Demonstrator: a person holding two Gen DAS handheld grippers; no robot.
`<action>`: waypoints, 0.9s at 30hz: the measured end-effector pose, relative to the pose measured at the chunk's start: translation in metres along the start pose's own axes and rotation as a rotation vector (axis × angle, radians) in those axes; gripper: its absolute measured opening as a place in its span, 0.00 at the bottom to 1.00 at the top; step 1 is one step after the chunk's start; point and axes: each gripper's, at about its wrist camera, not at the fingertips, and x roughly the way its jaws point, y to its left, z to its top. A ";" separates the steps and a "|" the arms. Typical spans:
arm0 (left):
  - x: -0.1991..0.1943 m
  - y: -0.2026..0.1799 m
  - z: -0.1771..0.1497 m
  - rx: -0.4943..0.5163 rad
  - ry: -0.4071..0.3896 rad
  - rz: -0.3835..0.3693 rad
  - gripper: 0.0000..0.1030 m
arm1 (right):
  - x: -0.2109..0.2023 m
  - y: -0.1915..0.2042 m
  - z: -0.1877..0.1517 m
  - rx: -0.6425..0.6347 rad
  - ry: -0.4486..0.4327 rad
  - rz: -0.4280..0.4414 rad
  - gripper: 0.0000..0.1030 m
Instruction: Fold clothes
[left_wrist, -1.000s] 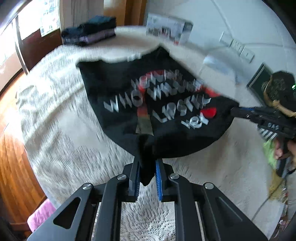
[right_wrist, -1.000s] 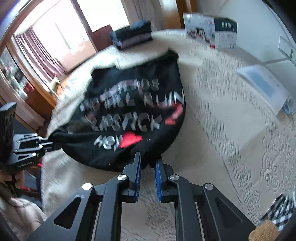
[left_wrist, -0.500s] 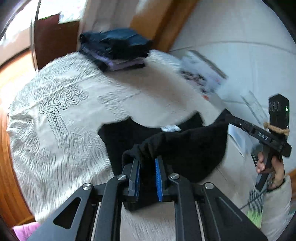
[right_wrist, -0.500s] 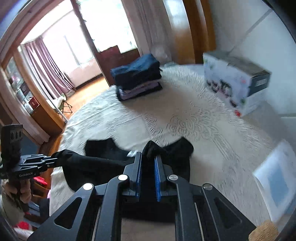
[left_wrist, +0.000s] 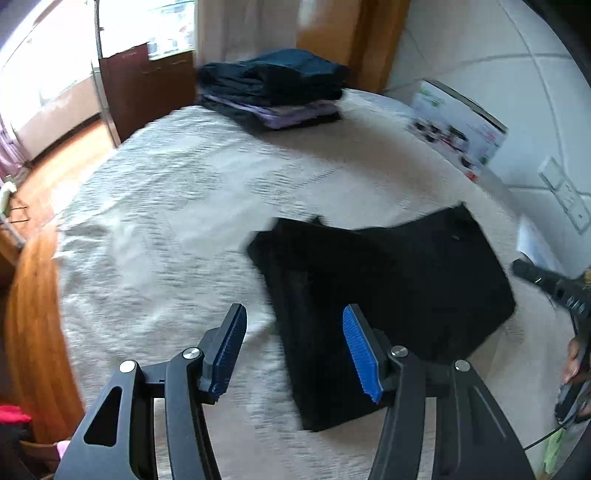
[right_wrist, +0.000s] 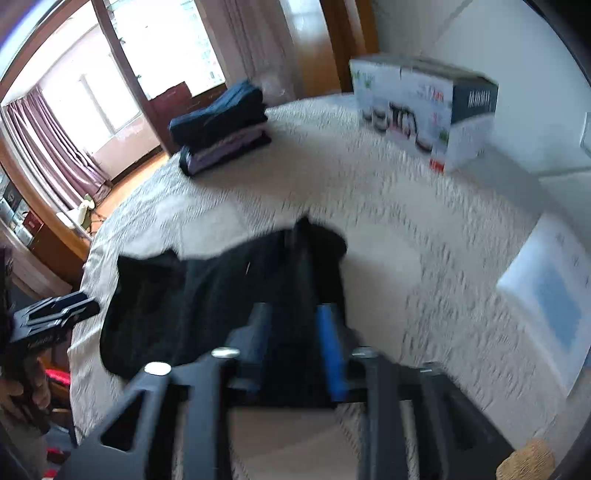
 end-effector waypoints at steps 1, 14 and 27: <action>0.003 -0.006 0.001 0.006 -0.007 -0.013 0.54 | 0.003 0.001 -0.004 -0.008 0.011 0.013 0.16; 0.038 0.014 0.016 -0.075 0.037 0.049 0.63 | 0.029 -0.028 0.009 0.088 0.000 0.043 0.04; 0.081 0.040 0.034 -0.120 0.063 0.110 0.71 | 0.087 -0.042 0.060 0.164 0.006 -0.006 0.00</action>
